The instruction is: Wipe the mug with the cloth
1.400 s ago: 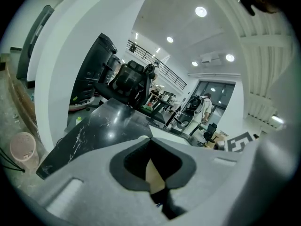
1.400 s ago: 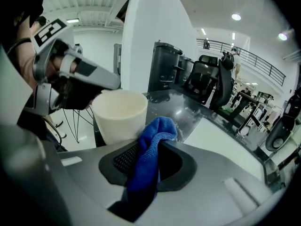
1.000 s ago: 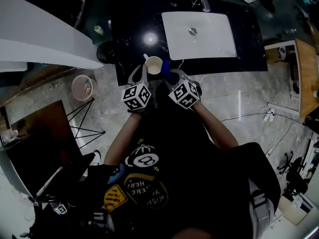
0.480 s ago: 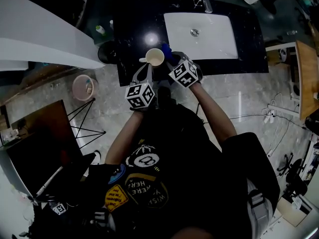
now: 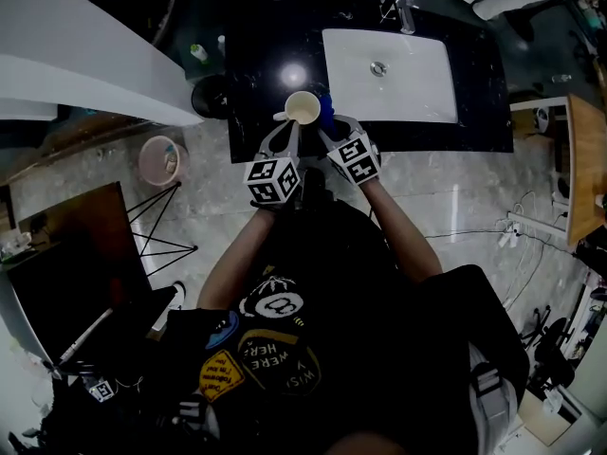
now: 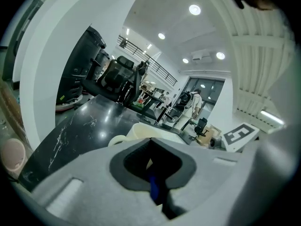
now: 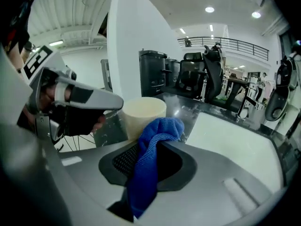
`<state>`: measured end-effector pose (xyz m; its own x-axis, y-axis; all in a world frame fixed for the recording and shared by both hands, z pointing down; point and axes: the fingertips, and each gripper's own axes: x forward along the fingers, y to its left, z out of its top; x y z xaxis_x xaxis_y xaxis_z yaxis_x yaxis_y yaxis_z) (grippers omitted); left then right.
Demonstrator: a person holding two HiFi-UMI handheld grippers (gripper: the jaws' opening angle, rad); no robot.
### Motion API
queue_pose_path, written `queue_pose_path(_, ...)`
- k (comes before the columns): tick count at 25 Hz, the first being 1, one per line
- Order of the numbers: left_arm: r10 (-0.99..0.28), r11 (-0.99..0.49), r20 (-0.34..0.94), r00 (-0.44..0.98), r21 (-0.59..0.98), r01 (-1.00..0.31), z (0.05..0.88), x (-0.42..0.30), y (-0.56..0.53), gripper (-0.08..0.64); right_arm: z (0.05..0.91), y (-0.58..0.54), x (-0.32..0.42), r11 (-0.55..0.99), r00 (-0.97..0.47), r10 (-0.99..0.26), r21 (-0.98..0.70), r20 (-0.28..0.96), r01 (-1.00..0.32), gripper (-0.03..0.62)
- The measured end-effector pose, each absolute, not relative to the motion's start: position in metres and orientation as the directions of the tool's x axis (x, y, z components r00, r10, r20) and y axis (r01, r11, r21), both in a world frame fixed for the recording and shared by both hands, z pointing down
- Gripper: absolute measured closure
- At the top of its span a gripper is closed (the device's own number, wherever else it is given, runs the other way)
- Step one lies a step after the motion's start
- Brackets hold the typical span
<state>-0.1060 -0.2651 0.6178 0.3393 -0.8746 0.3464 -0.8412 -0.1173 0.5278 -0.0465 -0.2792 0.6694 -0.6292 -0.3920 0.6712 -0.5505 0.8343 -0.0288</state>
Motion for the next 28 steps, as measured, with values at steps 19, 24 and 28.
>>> queue_pose_path(19,-0.937,-0.095,0.266,0.229,0.437,-0.894,0.559,-0.126,-0.212,0.555,0.591,-0.249,-0.005,0.79,-0.754,-0.509,-0.123,0.415,-0.601,0.505)
queue_pose_path(24,-0.947,-0.141,0.252,0.198,0.227,-0.964,0.542,-0.11,-0.192,0.555,0.559,-0.224,0.003,0.81,-0.799,-0.516,-0.125,0.31,-0.573,0.505)
queue_pose_path(28,-0.941,-0.205,0.246,0.232,0.13,-0.97,0.522,-0.093,-0.181,0.555,0.538,-0.202,0.01,0.803,-0.801,-0.536,-0.131,0.268,-0.581,0.506)
